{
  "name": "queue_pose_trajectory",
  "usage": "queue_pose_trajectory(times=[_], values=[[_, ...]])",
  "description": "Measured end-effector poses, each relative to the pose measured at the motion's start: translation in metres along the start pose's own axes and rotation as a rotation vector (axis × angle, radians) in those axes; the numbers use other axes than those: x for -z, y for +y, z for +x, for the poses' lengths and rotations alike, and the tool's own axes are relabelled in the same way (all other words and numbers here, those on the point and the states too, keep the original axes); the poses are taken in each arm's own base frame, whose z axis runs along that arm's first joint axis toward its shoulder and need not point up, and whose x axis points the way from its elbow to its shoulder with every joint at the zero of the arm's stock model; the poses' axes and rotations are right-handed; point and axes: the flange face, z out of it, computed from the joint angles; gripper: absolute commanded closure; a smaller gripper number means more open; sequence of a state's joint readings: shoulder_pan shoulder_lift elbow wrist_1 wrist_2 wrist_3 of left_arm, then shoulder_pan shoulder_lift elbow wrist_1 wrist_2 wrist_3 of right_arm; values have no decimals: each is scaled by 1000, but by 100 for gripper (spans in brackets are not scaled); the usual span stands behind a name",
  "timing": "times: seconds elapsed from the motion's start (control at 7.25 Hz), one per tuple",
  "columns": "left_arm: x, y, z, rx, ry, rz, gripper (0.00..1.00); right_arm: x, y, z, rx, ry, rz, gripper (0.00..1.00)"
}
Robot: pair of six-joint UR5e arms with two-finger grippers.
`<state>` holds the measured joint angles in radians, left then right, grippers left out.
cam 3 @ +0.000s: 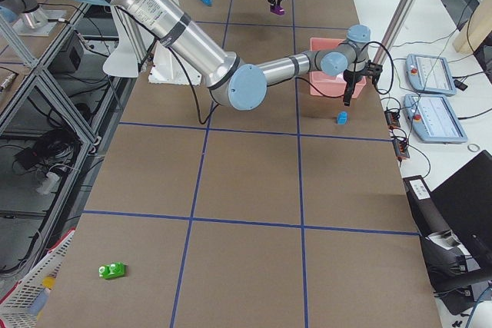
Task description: Put all blocks into box
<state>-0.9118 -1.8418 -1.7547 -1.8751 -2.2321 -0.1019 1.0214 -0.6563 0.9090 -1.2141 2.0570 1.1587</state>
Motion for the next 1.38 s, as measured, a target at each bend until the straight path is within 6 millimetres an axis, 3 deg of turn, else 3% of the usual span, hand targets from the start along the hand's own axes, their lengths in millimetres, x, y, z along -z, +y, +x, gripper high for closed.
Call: queue_pose_trajectory(times=[0.55, 0.83, 0.97, 1.1, 1.24, 1.38], values=[[23, -206, 21, 482, -6, 139, 100, -34, 7, 33, 58, 31, 15, 1], [32, -304, 27, 625, -72, 194, 100, -54, 18, 41, 80, 32, 32, 1], [28, -336, 25, 680, -98, 223, 100, -61, 21, 41, 86, 34, 36, 1], [10, -355, 22, 715, -125, 254, 92, -70, 25, 41, 96, 33, 40, 1], [-10, -366, 23, 727, -154, 267, 63, -78, 28, 41, 103, 30, 44, 2], [-24, -372, 27, 730, -173, 268, 52, -83, 32, 39, 110, 27, 44, 7]])
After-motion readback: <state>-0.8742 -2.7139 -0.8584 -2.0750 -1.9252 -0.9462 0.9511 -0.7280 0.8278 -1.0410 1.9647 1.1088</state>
